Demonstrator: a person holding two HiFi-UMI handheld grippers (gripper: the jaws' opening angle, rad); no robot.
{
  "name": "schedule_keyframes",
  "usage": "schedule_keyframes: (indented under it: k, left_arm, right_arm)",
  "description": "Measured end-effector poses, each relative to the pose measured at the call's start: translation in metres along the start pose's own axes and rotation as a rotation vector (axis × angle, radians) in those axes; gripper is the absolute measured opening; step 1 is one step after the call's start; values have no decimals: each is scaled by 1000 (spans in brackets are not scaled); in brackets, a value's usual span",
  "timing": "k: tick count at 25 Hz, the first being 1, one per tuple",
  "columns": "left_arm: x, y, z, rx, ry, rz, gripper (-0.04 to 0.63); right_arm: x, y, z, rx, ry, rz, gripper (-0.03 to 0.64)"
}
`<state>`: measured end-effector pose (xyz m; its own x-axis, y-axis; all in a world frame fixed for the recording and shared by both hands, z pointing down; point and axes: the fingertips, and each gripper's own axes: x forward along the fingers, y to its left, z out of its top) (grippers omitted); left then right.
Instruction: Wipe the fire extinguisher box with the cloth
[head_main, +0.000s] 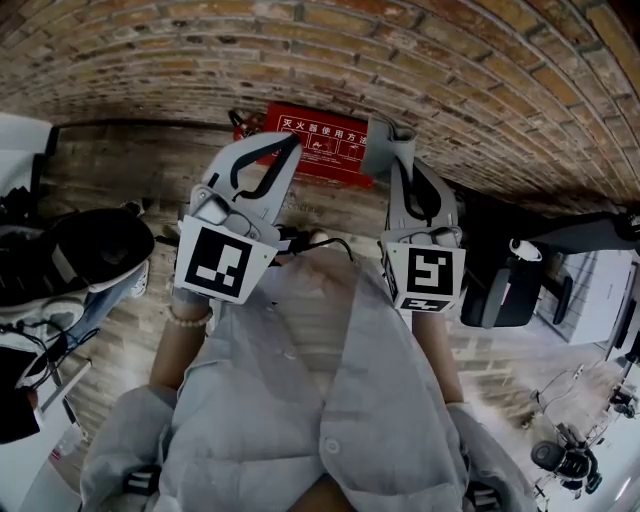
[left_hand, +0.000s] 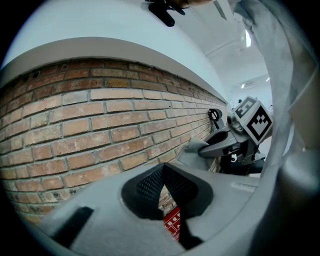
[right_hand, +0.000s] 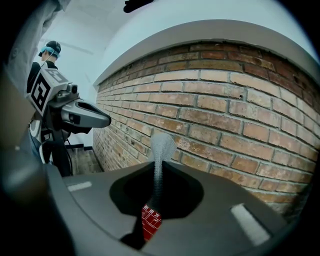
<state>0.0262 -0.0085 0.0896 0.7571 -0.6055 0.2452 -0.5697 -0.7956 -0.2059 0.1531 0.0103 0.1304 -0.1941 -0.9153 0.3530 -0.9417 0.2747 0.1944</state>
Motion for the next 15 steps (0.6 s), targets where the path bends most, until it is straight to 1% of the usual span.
schedule_keyframes:
  k: [6, 15]
  left_arm:
    - [-1, 3, -3, -10, -5, 11, -3]
    - [-2, 6, -7, -23, 11, 8, -3]
  right_arm:
    - [4, 5, 2, -23, -1, 14, 26]
    - [6, 11, 5, -22, 3, 26, 26]
